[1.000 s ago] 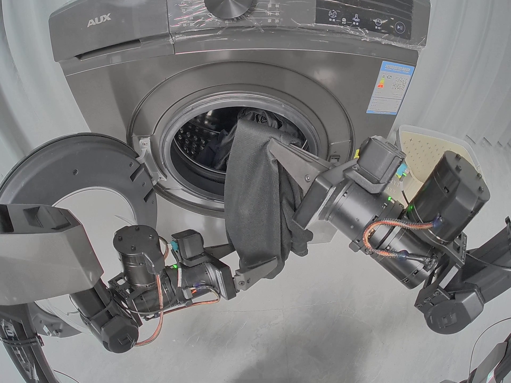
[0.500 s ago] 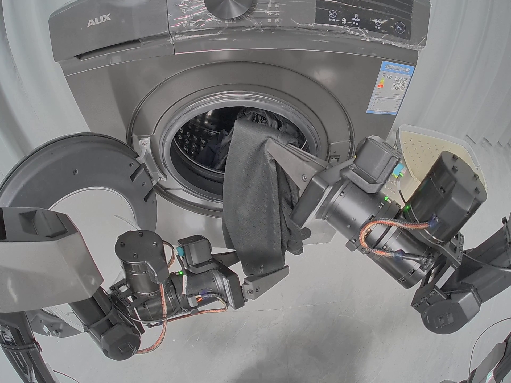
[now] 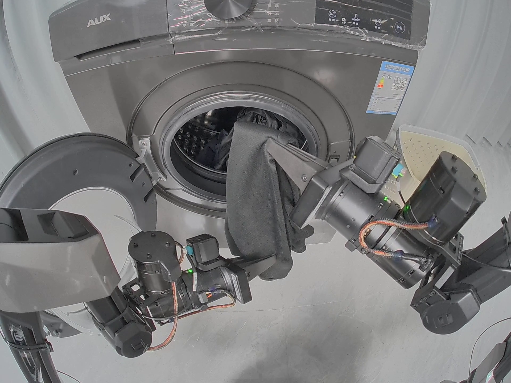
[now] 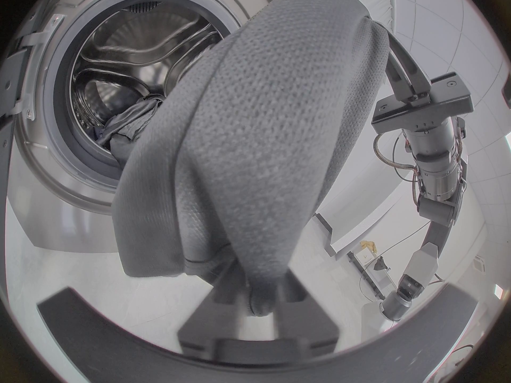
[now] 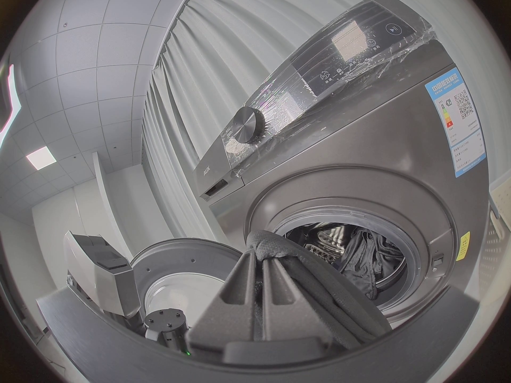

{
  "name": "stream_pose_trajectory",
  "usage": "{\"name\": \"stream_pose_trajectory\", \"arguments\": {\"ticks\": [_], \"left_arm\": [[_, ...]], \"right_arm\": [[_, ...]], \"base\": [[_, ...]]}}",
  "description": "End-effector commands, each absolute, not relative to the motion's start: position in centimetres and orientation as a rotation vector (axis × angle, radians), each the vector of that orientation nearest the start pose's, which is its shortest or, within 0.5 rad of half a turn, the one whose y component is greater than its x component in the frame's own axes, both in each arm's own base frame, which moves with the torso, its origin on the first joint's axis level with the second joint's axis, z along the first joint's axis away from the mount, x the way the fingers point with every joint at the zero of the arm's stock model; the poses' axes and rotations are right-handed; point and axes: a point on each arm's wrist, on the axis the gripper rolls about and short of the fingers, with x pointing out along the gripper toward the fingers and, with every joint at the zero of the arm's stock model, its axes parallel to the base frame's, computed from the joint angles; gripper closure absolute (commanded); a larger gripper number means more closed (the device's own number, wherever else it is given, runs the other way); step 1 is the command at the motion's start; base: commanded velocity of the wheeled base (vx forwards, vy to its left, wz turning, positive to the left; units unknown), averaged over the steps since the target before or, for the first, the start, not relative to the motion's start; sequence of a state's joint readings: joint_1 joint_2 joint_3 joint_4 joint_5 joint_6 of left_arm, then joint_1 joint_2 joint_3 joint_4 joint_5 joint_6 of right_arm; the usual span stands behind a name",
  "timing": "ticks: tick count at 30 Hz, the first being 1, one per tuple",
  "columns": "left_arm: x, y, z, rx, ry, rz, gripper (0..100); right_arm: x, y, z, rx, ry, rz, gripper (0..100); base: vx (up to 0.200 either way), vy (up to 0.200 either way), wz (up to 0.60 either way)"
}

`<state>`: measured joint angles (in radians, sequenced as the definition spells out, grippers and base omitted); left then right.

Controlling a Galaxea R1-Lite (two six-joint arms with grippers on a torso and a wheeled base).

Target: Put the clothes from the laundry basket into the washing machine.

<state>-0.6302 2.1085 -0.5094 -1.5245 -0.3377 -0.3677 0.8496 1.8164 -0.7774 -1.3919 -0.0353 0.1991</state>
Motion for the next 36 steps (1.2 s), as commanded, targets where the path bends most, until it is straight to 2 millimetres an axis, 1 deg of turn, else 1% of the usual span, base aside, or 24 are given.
{"name": "stream_pose_trajectory", "arguments": {"ticks": [1, 3, 5, 7, 9, 10, 12, 13, 14, 16, 17, 21, 24, 27, 33, 36], "left_arm": [[25.9, -19.9, 7.2, -0.328, 0.248, -0.940, 100], [25.9, -19.9, 7.5, -0.330, 0.233, -0.941, 100], [25.2, -19.5, 8.7, -0.334, 0.201, -0.947, 100], [23.9, -18.9, 10.3, -0.339, 0.168, -0.968, 100], [22.5, -18.0, 11.5, -0.337, 0.145, -0.980, 100], [22.2, -17.8, 11.7, -0.336, 0.142, -0.983, 100], [20.1, -16.5, 13.3, -0.342, 0.109, -1.010, 100], [19.8, -16.3, 13.5, -0.343, 0.102, -1.014, 100], [18.9, -15.8, 14.2, -0.347, 0.081, -1.033, 100], [18.3, -15.4, 15.3, -0.356, 0.047, -1.066, 100], [18.3, -15.4, 15.5, -0.355, 0.036, -1.073, 100], [18.2, -15.3, 16.8, -0.364, -0.023, -1.087, 100], [18.8, -15.6, 17.7, -0.374, -0.062, -1.087, 100], [19.8, -16.1, 18.9, -0.389, -0.111, -1.077, 100], [20.8, -15.2, 19.0, -0.414, -0.113, -1.035, 100], [21.4, -14.9, 19.4, -0.423, -0.131, -1.017, 100]], "right_arm": [[21.3, 24.1, 21.4, 0.341, -0.245, 0.838, 100], [21.3, 24.1, 21.3, 0.341, -0.241, 0.838, 100], [21.4, 24.0, 21.1, 0.338, -0.236, 0.832, 100], [21.7, 23.8, 21.0, 0.334, -0.232, 0.808, 100], [21.9, 23.7, 20.7, 0.331, -0.223, 0.791, 100], [22.0, 23.7, 20.6, 0.330, -0.222, 0.789, 100], [22.1, 23.5, 20.0, 0.320, -0.199, 0.782, 100], [22.1, 23.5, 19.9, 0.318, -0.195, 0.782, 100], [22.1, 23.5, 19.7, 0.315, -0.190, 0.778, 100], [22.3, 23.6, 19.3, 0.310, -0.178, 0.776, 100], [22.3, 23.6, 19.2, 0.308, -0.174, 0.776, 0], [22.1, 23.5, 17.9, 0.287, -0.128, 0.774, 0], [21.9, 23.2, 17.1, 0.270, -0.095, 0.770, 0], [21.9, 22.9, 16.9, 0.263, -0.082, 0.761, 0], [22.0, 21.6, 16.1, 0.244, -0.052, 0.726, 0], [22.0, 21.0, 15.8, 0.234, -0.035, 0.710, 0]], "base": [[0.000, 0.000, 0.00], [0.000, 0.000, 0.00], [0.000, 0.000, 0.00], [0.000, 0.000, 0.00], [0.000, 0.000, 0.00], [0.000, 0.000, 0.00], [0.000, 0.000, 0.00], [0.000, 0.000, 0.00], [0.000, 0.000, 0.00], [0.000, 0.000, 0.00], [0.000, 0.000, 0.00], [0.000, 0.000, 0.00], [0.000, 0.000, 0.00], [0.000, 0.000, 0.00], [0.000, 0.000, 0.00], [0.000, 0.000, 0.00]]}}
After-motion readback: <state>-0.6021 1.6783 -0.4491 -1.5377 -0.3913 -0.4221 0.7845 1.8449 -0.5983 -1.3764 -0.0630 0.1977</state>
